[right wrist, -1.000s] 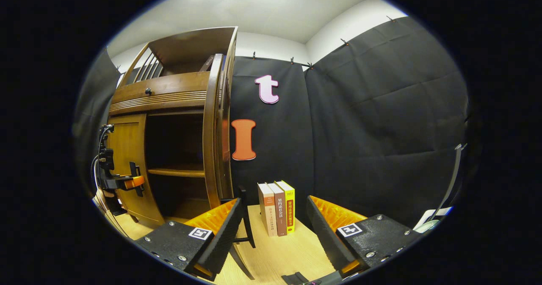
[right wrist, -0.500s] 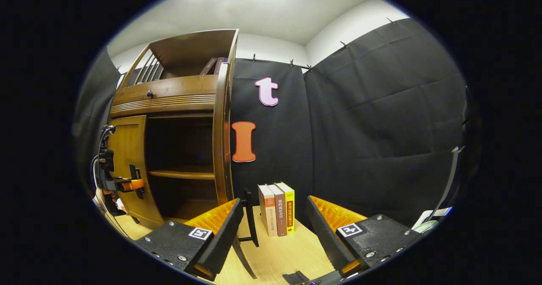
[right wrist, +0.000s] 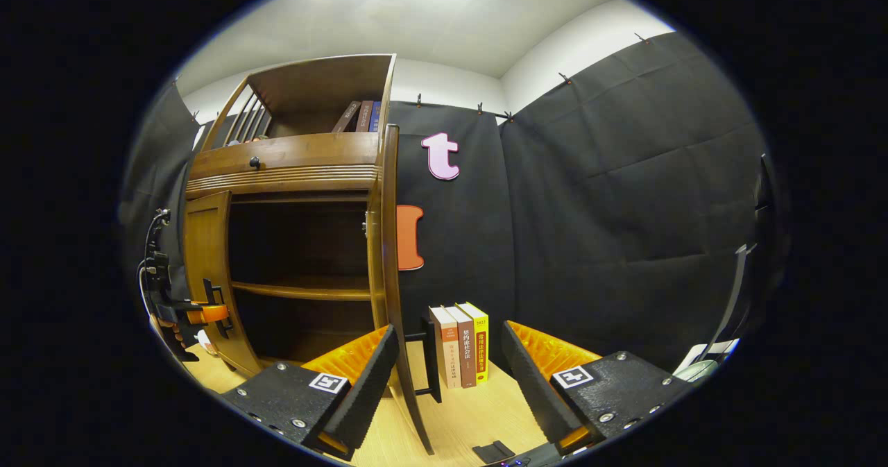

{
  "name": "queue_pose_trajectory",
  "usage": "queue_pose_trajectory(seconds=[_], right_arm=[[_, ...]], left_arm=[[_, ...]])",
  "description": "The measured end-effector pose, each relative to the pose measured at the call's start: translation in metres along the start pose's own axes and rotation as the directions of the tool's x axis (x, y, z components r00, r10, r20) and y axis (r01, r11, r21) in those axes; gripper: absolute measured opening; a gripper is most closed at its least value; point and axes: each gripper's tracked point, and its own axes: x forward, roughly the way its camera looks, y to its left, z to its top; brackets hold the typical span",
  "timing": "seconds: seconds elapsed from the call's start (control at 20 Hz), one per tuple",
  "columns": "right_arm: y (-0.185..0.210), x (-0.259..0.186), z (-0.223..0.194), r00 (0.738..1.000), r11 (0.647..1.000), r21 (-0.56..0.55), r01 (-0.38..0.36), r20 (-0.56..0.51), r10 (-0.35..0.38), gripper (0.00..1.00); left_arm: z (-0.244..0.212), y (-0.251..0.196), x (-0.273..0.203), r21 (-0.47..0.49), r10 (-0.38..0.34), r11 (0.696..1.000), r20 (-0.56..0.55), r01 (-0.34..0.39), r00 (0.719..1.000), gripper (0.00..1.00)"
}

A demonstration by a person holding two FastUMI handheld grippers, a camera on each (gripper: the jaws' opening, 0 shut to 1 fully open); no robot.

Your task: Open the right door of the double-door shoe cabinet with the right hand, and open the left door with the left hand.

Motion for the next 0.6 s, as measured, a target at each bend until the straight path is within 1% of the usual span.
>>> queue_pose_trajectory(seconds=[0.05, 0.15, 0.3, 0.35, 0.45, 0.5, 0.55, 0.6], right_arm=[[0.002, -0.001, 0.002, 1.000, 1.000, -0.007, 0.000, 0.004, 0.000, 0.99], [0.009, -0.005, 0.004, 1.000, 1.000, -0.009, -0.009, 0.009, 0.009, 0.99], [0.027, -0.006, 0.004, 0.999, 0.999, -0.005, -0.040, 0.011, 0.040, 0.99], [0.032, -0.005, 0.004, 0.999, 0.999, -0.007, -0.046, 0.013, 0.046, 0.98], [0.042, -0.001, 0.005, 0.998, 0.998, -0.011, -0.062, 0.019, 0.063, 0.98], [0.046, -0.001, 0.006, 0.997, 0.997, -0.010, -0.071, 0.021, 0.072, 0.98], [0.051, -0.001, 0.006, 0.996, 0.997, -0.009, -0.081, 0.023, 0.081, 0.92], [0.055, -0.001, 0.007, 0.996, 0.996, -0.007, -0.089, 0.026, 0.089, 0.95]], left_arm=[[-0.001, 0.002, -0.009, -0.005, -0.009, 1.000, -0.003, 0.009, 1.000, 0.27], [-0.001, 0.005, -0.023, -0.002, -0.017, 1.000, -0.001, 0.017, 1.000, 0.31], [-0.001, 0.011, -0.044, 0.007, -0.013, 1.000, 0.007, 0.013, 1.000, 0.31], [-0.002, 0.013, -0.052, 0.004, -0.012, 1.000, 0.005, 0.012, 1.000, 0.27], [-0.002, 0.019, -0.065, 0.007, -0.013, 1.000, 0.003, 0.013, 1.000, 0.27], [-0.002, 0.022, -0.072, 0.010, -0.011, 1.000, 0.003, 0.011, 1.000, 0.29], [-0.001, 0.027, -0.079, 0.014, -0.008, 1.000, 0.004, 0.008, 1.000, 0.27], [0.000, 0.031, -0.086, 0.018, -0.005, 1.000, 0.006, 0.005, 1.000, 0.29]])
